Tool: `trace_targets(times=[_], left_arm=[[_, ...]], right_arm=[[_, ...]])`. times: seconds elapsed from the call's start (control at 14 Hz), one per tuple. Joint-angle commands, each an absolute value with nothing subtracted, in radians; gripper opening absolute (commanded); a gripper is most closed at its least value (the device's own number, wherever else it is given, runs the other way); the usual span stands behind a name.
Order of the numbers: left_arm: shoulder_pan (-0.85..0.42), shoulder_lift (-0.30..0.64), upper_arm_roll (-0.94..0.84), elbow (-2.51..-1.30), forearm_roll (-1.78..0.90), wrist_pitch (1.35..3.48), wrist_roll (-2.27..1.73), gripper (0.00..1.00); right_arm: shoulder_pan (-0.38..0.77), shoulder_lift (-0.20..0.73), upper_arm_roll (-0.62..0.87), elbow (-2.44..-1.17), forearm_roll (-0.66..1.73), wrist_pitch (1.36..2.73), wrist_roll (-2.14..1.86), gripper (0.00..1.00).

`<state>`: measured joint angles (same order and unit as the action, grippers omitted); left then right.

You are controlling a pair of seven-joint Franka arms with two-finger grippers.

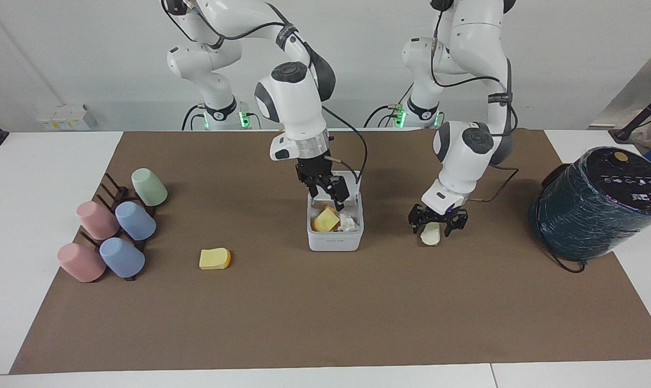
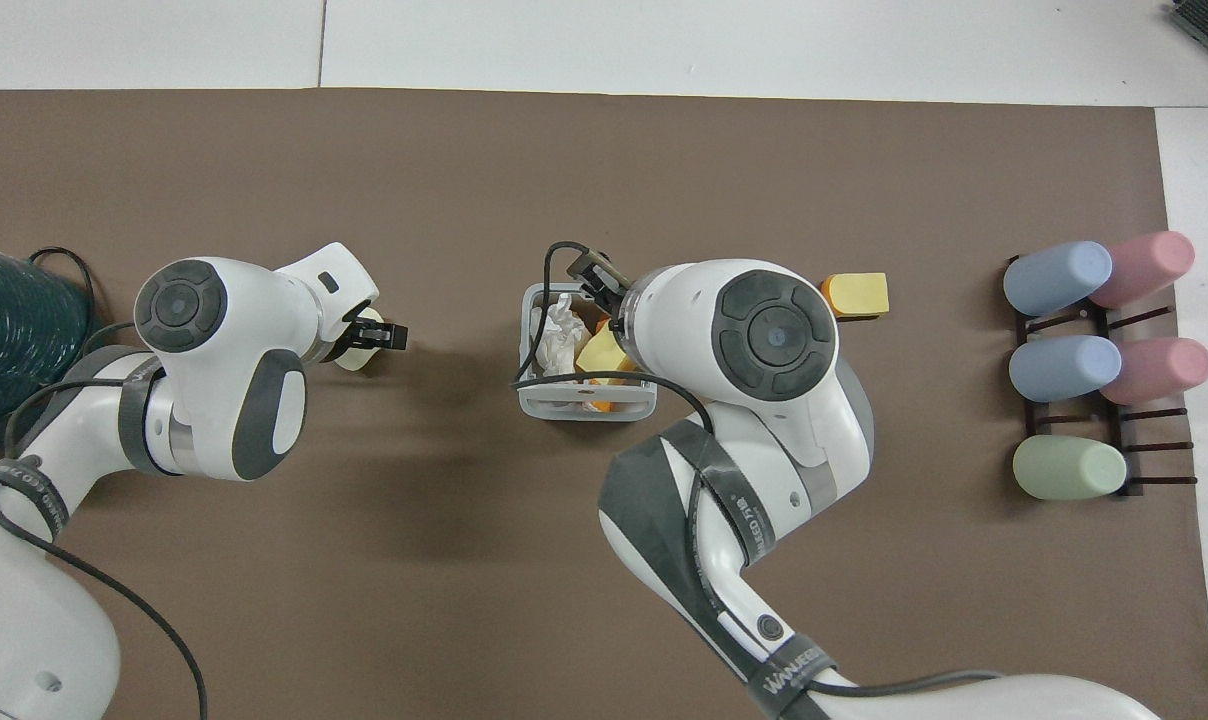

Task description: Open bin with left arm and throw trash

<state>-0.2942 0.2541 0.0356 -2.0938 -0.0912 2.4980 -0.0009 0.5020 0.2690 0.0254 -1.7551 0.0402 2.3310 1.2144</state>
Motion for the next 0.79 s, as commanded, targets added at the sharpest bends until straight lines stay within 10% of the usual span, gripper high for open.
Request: trace_targets(times=[0.0,0.14,0.71], left_arm=[[-0.299,0.241,0.038,-2.114,-0.094,2.507,0.015,0.25],[-0.301,0.241,0.038,-2.111,-0.094,2.491,0.015,0.02],[-0.305,0.256,0.028,-1.826,-0.106,2.203,-0.05,0.0]], right_arm=[[0.401,0.276,0.032,-1.776,0.029,2.315,0.987,1.0],[0.323,0.264,0.032,-1.83,0.029,2.312,0.762,1.0],[0.131,0.288,0.031,-2.042,0.029,2.551,0.124,1.0]])
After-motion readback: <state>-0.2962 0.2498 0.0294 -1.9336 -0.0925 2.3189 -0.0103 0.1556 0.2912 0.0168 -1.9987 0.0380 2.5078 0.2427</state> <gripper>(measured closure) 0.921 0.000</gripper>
